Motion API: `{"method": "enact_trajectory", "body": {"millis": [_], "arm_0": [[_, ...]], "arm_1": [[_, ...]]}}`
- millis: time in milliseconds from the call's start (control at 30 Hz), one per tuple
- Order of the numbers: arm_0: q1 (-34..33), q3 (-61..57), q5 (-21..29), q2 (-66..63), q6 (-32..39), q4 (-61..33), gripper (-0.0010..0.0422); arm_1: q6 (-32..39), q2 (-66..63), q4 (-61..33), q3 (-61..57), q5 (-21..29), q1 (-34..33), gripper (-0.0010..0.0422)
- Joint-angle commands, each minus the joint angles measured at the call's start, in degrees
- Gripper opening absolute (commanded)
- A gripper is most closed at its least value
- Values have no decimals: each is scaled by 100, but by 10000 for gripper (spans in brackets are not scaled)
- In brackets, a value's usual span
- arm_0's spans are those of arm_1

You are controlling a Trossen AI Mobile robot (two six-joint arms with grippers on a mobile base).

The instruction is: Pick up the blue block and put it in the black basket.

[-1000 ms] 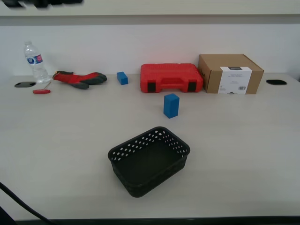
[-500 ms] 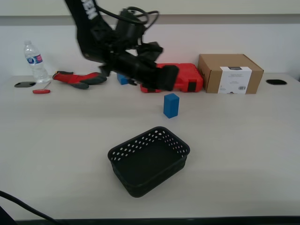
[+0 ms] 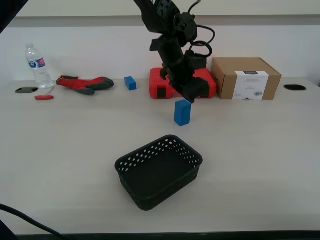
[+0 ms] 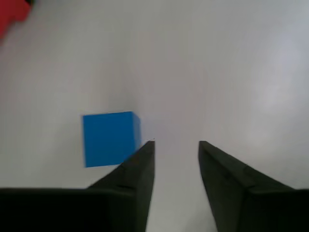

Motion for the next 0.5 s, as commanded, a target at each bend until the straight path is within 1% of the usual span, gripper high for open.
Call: {"method": "enact_trajectory", "body": {"millis": [33,133,200,233,267,300,367,400,467,500], "arm_0": [[4,7,0,-2,0,13,0],[4,7,0,-2,2,4,0],[4,7,0,-2,0,7,0],[4,7,0,-2,0,4,0],[4,7,0,-2,0,0,0],[4,7,0,-2,0,4,0],[4,7,0,-2,0,13,0],[4,7,0,-2,0,4,0],[4,7,0,-2,0,4,0],[4,7,0,-2,0,11,0]], "arm_1": [[186,22,76,94,-354,11,221],[227,289,229,94,-715,33,325],[210,710,428,203,-1069,44,393],[203,957,457,358,-1259,46,412],[197,1207,415,562,-1298,48,398],[160,1471,280,850,-1322,55,374],[-243,1821,-107,1399,-1729,57,313],[-212,1878,-407,1663,-1637,59,272],[-229,1851,-667,1939,-1163,79,194],[-243,1762,-708,2035,-1134,85,152]]}}
